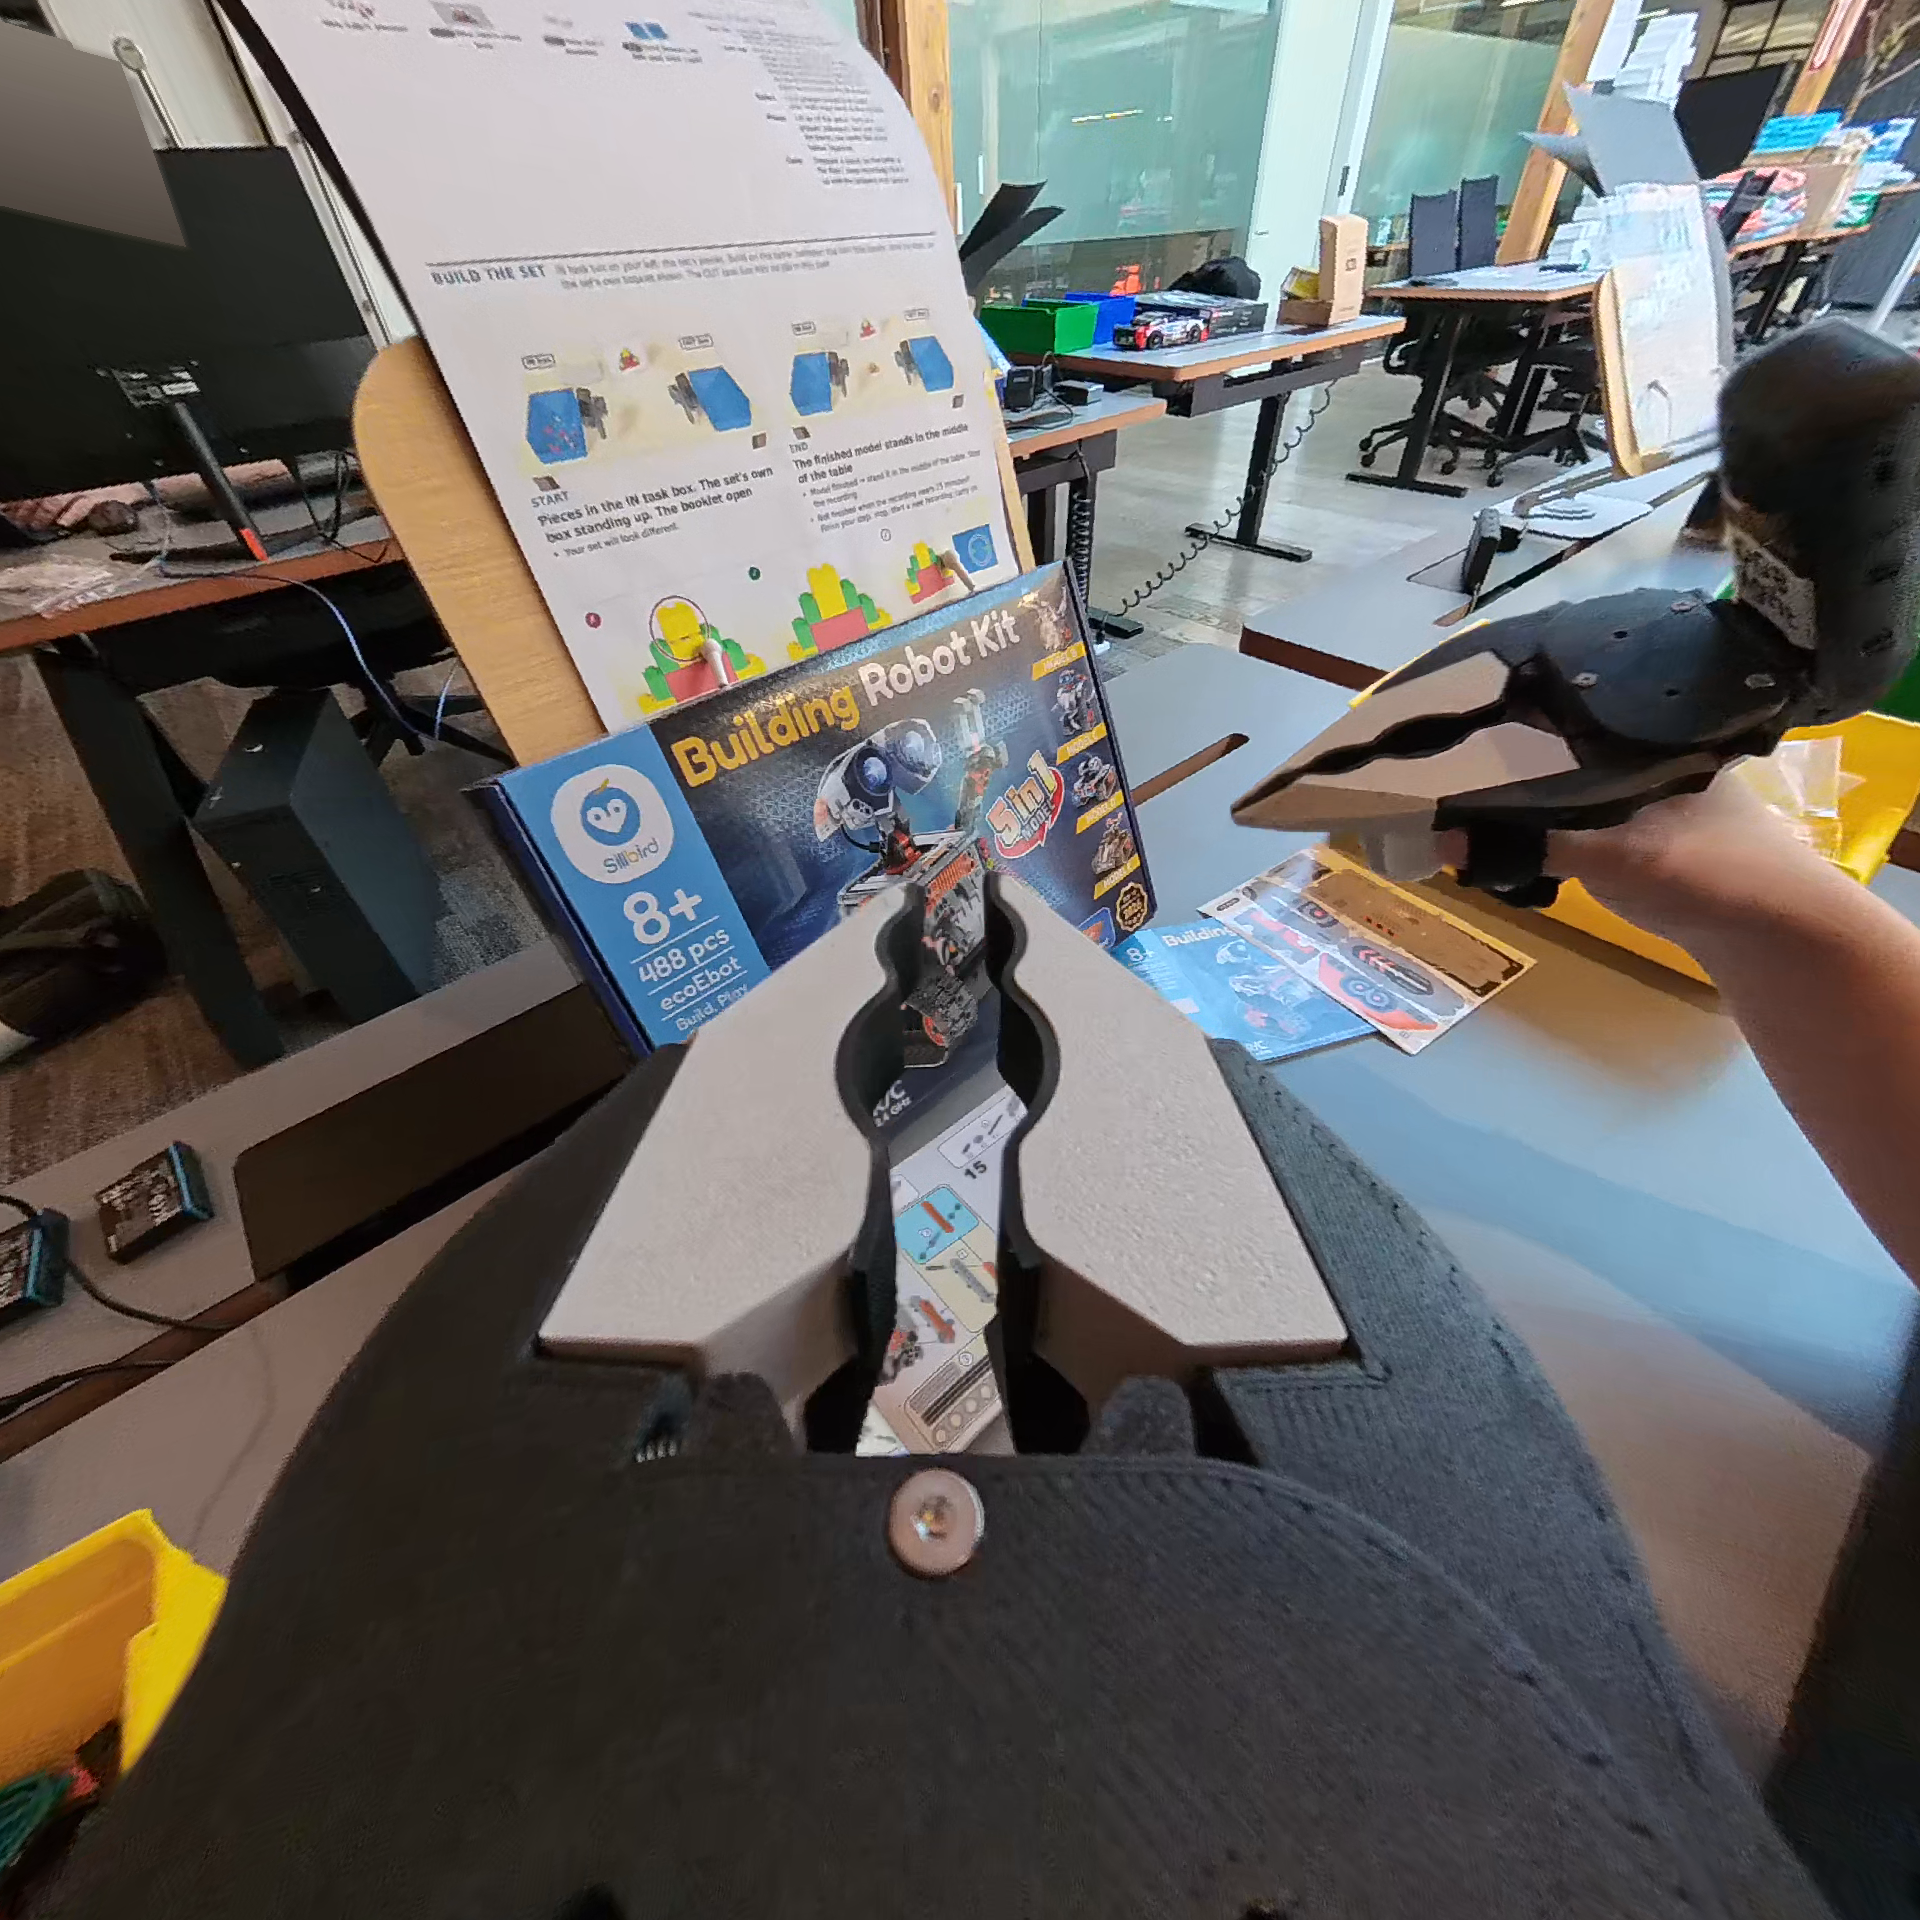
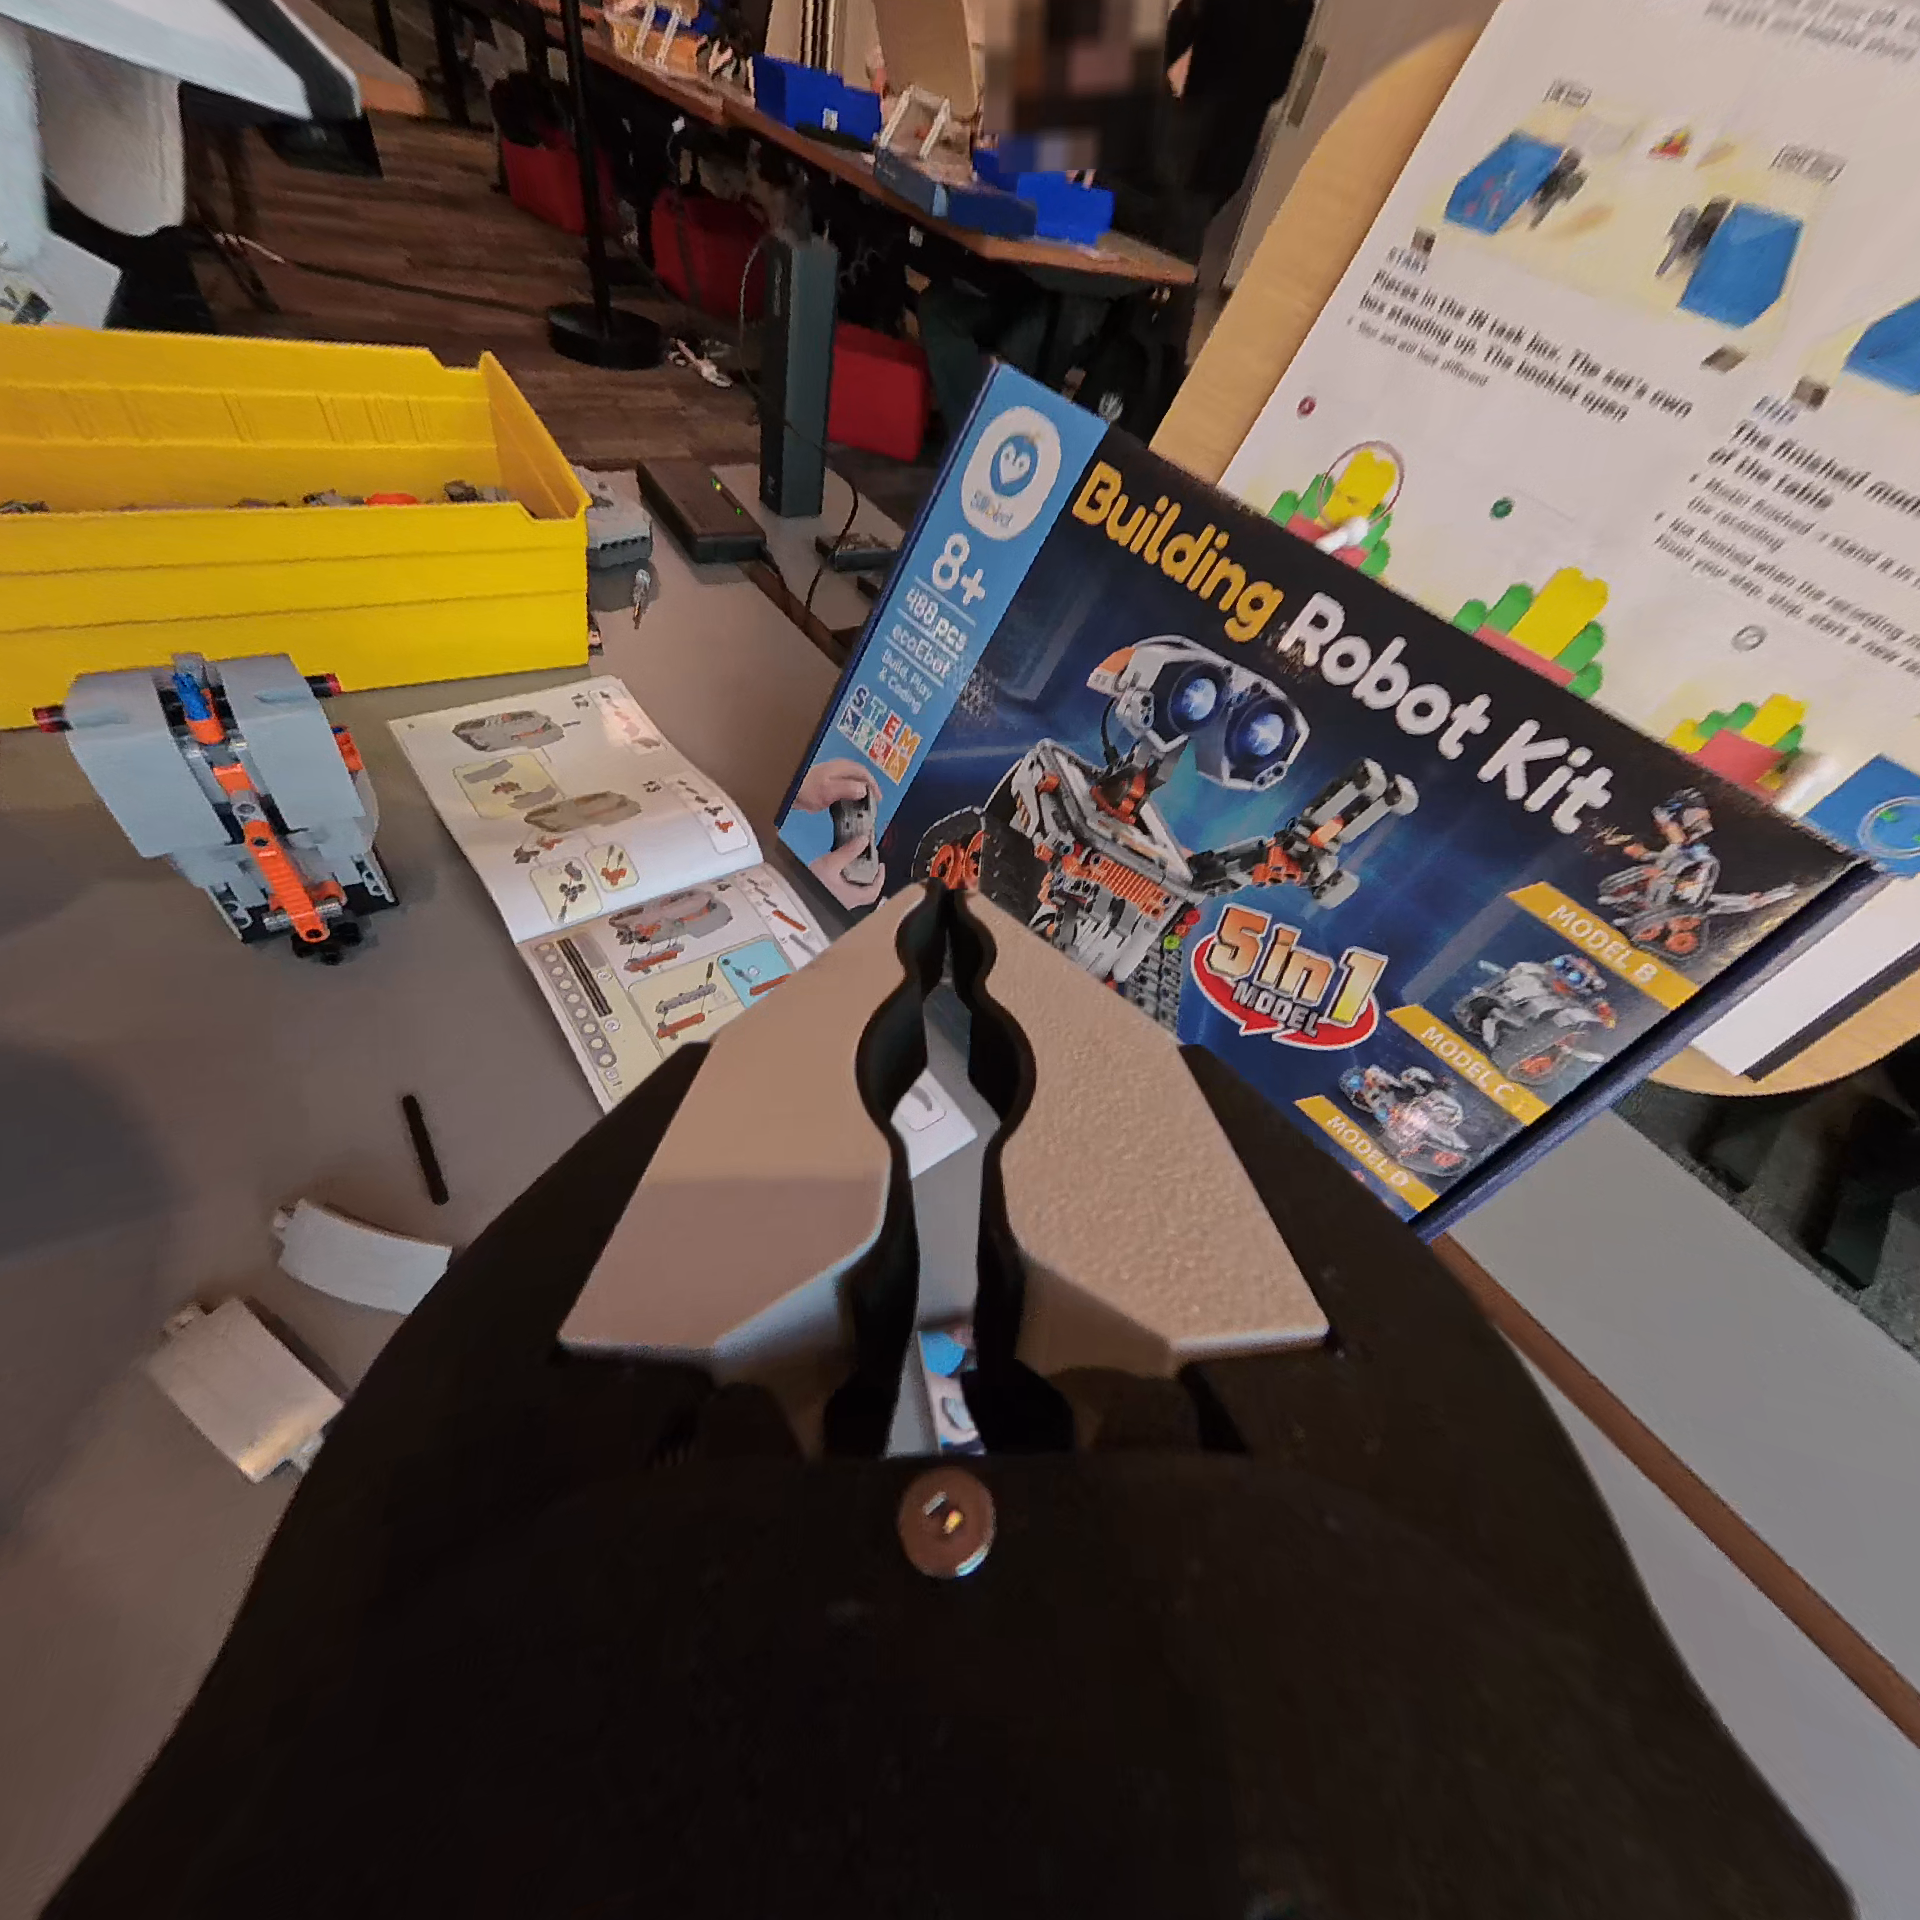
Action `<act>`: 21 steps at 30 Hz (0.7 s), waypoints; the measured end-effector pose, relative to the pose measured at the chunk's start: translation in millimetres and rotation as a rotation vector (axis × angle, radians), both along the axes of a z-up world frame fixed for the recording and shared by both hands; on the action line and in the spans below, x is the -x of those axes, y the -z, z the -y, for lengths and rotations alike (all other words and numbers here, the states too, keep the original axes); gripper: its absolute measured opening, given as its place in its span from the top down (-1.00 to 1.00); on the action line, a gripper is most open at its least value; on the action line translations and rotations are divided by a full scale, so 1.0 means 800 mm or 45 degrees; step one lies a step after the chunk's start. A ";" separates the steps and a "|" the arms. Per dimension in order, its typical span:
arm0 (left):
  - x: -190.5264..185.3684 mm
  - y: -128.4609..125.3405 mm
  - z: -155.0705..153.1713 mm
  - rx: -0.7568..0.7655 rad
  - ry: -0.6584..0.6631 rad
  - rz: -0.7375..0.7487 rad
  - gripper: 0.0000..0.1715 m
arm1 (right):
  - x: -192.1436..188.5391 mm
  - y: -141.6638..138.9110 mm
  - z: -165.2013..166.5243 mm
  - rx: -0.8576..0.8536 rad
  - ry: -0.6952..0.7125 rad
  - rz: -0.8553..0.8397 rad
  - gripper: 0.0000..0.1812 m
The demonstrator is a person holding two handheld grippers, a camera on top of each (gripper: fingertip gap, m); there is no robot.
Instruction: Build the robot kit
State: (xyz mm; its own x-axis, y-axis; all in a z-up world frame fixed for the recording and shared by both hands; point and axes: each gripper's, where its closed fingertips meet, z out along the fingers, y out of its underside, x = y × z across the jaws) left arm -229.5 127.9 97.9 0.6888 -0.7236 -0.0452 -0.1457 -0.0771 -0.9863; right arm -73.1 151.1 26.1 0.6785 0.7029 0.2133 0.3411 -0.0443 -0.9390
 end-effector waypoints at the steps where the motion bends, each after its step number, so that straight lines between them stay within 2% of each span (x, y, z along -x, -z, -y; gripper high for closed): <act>1: 0.004 -0.003 0.001 -0.006 -0.012 0.004 0.90 | 0.000 -0.005 0.002 -0.027 0.001 0.000 1.00; 6: 0.027 -0.006 0.003 0.023 -0.092 -0.002 0.90 | 0.005 -0.024 0.013 -0.123 -0.007 0.037 1.00; 11: 0.046 -0.013 0.004 0.017 -0.158 0.005 0.90 | 0.012 -0.028 0.016 -0.124 -0.040 -0.012 1.00; 21: 0.030 -0.029 0.008 -0.018 -0.106 0.128 0.93 | 0.015 -0.025 0.018 -0.130 -0.045 0.021 1.00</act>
